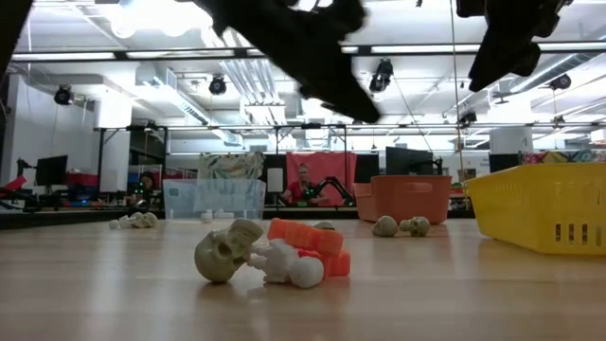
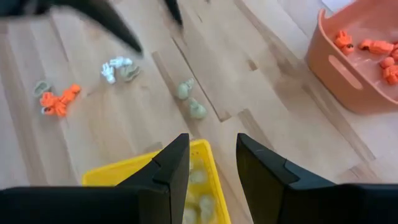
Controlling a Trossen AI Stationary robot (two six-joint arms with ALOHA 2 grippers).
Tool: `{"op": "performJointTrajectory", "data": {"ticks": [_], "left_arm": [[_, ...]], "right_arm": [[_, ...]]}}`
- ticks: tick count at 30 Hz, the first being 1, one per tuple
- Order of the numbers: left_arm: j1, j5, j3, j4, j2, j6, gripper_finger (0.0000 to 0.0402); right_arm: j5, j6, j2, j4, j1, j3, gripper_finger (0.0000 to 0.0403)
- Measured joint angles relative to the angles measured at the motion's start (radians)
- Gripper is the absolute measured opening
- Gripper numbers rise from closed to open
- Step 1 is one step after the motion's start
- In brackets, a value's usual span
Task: Sort Halloween decoration
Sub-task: Put the white skeleton toy into the transparent bin
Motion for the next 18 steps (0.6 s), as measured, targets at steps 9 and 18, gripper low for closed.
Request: {"op": "performJointTrajectory", "data": {"ticks": [9,18], "left_arm": [[-0.004,-0.046,-0.342,0.033,-0.347,-0.13,0.019],[-0.013,-0.085,-0.611,0.084,-0.635,-0.307,0.019]], "right_arm": [[0.011,-0.089,0.152,0.06,-0.056,0.009,0.0121],[0.01,-0.325,0.377,0.069,-0.113,0.116,0.0121]]}}
